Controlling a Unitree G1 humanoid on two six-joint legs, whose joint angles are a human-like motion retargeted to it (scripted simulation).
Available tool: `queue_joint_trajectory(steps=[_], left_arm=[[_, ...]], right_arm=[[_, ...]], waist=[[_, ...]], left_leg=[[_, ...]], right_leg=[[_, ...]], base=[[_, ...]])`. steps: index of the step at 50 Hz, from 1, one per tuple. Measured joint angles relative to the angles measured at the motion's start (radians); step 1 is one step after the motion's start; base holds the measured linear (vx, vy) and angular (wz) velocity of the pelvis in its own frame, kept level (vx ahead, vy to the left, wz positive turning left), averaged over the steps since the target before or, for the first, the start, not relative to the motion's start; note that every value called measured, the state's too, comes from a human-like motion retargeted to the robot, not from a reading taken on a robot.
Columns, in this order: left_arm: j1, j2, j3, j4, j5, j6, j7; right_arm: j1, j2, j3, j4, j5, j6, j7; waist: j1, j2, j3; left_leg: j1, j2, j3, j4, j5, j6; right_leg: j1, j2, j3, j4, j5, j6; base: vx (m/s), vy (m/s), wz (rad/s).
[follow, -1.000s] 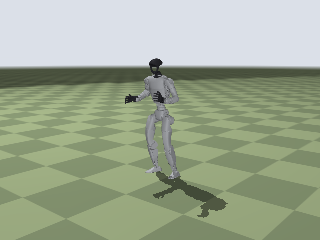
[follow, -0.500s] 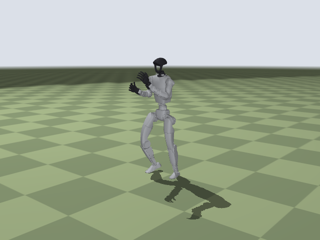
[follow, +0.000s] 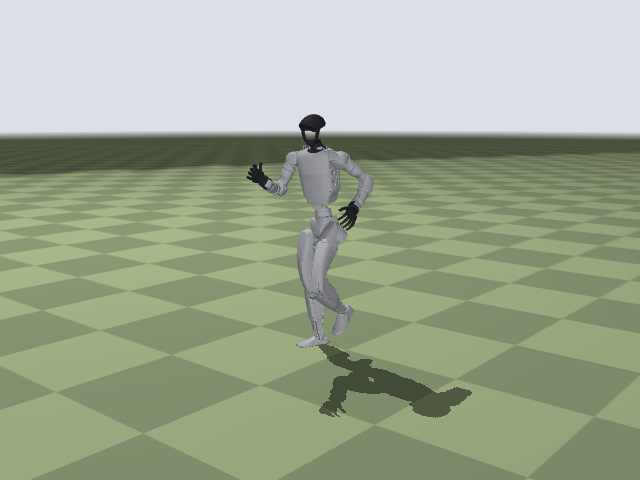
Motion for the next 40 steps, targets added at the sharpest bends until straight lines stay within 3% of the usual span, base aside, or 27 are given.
queue_joint_trajectory(steps=[3,5,8,11,13,15,18,20,22,27,32,37,40], left_arm=[[-0.272,-0.047,-0.009,0.05,0.037,0.011,0.036],[-0.459,-0.078,0.0,0.053,0.033,0.006,0.052],[-0.754,-0.133,0.002,0.031,0.05,-0.004,0.079],[-1.025,-0.126,-0.037,-0.021,0.122,0.003,0.149],[-1.197,-0.069,-0.083,-0.059,0.124,0.002,0.173],[-1.374,-0.004,-0.138,-0.068,0.096,0.003,0.157],[-1.601,0.041,-0.206,-0.045,0.038,0.011,0.097],[-1.697,0.039,-0.241,-0.039,0.006,0.01,0.077],[-1.736,0.021,-0.266,-0.047,-0.015,0.0,0.081],[-1.644,-0.053,-0.248,-0.075,-0.058,-0.022,0.054],[-1.264,-0.13,-0.194,-0.06,-0.121,-0.032,0.018],[-0.79,-0.073,-0.231,0.063,-0.182,-0.005,-0.02],[-0.496,0.022,-0.216,0.082,-0.17,0.013,-0.106]], right_arm=[[0.244,0.005,0.001,0.074,-0.15,0.009,0.028],[0.406,-0.006,0.0,0.09,-0.208,-0.001,0.061],[0.637,-0.062,-0.013,0.033,-0.124,-0.05,0.142],[0.832,-0.133,-0.028,-0.048,-0.007,-0.066,0.207],[0.935,-0.165,-0.051,-0.085,0.018,-0.066,0.222],[1.015,-0.177,-0.09,-0.111,0.017,-0.069,0.225],[1.088,-0.155,-0.155,-0.139,0.009,-0.08,0.221],[1.102,-0.134,-0.177,-0.153,0.014,-0.086,0.22],[1.078,-0.122,-0.169,-0.159,0.021,-0.089,0.215],[0.882,-0.1,-0.091,-0.139,-0.008,-0.085,0.207],[0.56,-0.04,-0.018,-0.107,0.009,-0.067,0.159],[0.138,0.051,0.016,-0.101,0.033,-0.032,0.043],[-0.091,0.068,0.003,-0.114,0.026,-0.034,-0.021]], waist=[[-0.044,0.015,-0.012],[-0.09,0.038,-0.022],[-0.234,0.096,-0.03],[-0.414,0.143,-0.014],[-0.507,0.159,0.014],[-0.558,0.174,0.039],[-0.588,0.202,0.044],[-0.605,0.223,0.032],[-0.616,0.238,0.009],[-0.583,0.239,-0.079],[-0.475,0.18,-0.144],[-0.247,0.064,-0.154],[-0.113,0.023,-0.126]], left_leg=[[0.2,-0.058,-0.018,-0.394,0.095,-0.026],[0.371,-0.085,-0.024,-0.727,0.104,-0.042],[0.62,-0.096,-0.029,-1.158,-0.066,-0.042],[0.787,-0.073,-0.066,-1.454,-0.054,-0.036],[0.857,-0.037,-0.084,-1.548,-0.009,-0.078],[0.891,0.001,-0.088,-1.587,0.026,-0.119],[0.875,0.034,-0.107,-1.583,0.045,-0.106],[0.85,0.047,-0.13,-1.571,0.047,-0.085],[0.834,0.055,-0.149,-1.572,0.046,-0.081],[0.823,0.035,-0.162,-1.595,0.028,-0.097],[0.792,-0.062,-0.173,-1.531,-0.012,-0.071],[0.627,-0.16,-0.083,-1.227,-0.011,0.003],[0.369,-0.114,-0.032,-0.742,0.099,0.03]], right_leg=[[-0.003,0.027,-0.007,0.048,-0.012,0.006],[-0.019,0.057,-0.011,0.105,-0.011,0.01],[-0.129,0.082,-0.057,0.369,0.038,0.031],[-0.335,0.056,-0.092,0.807,0.214,0.091],[-0.452,0.05,-0.077,1.045,0.249,0.124],[-0.546,0.033,-0.083,1.235,0.136,0.103],[-0.643,-0.053,-0.141,1.454,-0.027,0.025],[-0.681,-0.088,-0.157,1.544,-0.038,0.004],[-0.698,-0.067,-0.139,1.573,-0.006,0.021],[-0.626,0.019,-0.078,1.437,0.066,0.073],[-0.344,0.072,-0.028,0.869,0.197,0.096],[-0.046,0.039,-0.037,0.266,-0.063,0.003],[0.062,0.018,-0.037,0.029,-0.043,-0.027]], base=[[0.09,0.11,0.15],[0.06,0.17,0.24],[-0.03,0.23,0.72],[-0.05,0.17,0.98],[-0.01,0.1,0.81],[-0.03,0.08,0.48],[-0.03,0.07,0.35],[0.0,0.03,0.44],[0.02,-0.02,0.39],[0.04,-0.06,0.16],[0.05,-0.12,0.02],[-0.05,-0.21,-0.86],[-0.07,-0.19,-0.75]])
